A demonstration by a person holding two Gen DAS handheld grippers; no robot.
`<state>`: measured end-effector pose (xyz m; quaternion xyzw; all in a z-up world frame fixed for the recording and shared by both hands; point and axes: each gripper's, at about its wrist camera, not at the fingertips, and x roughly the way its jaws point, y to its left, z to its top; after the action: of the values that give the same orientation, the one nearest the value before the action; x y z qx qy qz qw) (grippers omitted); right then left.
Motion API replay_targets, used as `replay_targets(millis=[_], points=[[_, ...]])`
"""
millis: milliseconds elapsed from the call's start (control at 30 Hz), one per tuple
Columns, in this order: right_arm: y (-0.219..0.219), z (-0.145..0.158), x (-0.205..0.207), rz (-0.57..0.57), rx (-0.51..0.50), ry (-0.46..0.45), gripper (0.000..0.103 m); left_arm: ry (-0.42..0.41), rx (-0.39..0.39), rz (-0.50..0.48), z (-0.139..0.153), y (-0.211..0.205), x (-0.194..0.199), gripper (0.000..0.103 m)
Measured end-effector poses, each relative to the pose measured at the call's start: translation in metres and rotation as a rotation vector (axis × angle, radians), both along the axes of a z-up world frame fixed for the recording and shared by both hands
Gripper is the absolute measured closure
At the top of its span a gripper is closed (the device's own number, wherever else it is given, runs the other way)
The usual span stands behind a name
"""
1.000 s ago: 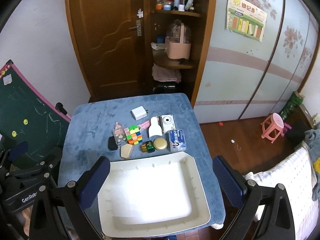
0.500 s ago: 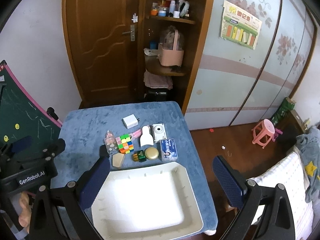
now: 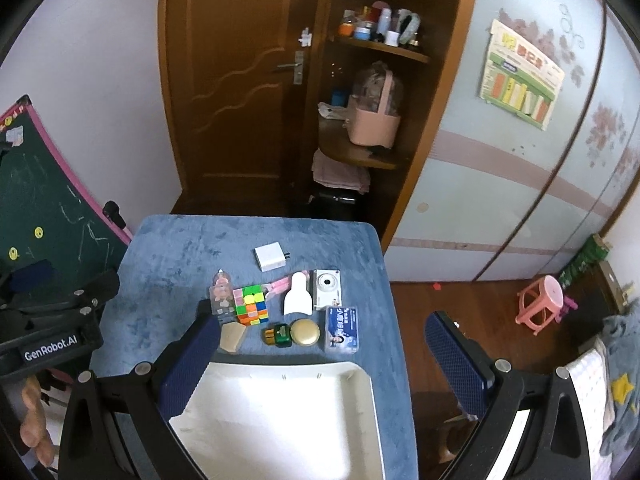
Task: Organize rigid objects
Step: 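Grasp the beige folded card with the left tool while the right tool grasps the blue floss box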
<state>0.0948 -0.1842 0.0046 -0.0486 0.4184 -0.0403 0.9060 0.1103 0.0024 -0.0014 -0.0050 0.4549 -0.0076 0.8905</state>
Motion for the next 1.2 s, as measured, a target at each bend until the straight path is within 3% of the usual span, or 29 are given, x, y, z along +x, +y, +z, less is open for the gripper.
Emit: replay_targets(millis=[667, 1200], points=[[-0.03, -0.048, 0.065, 0.023, -0.014, 0.091, 0.001, 0.049, 0.065, -0.007, -0.037, -0.032, 0.036, 0.001], [-0.04, -0.118, 0.111, 0.036, 0.019, 0.235, 0.001, 0.239, 0.08, -0.028, -0.122, -0.038, 0.077, 0.001]])
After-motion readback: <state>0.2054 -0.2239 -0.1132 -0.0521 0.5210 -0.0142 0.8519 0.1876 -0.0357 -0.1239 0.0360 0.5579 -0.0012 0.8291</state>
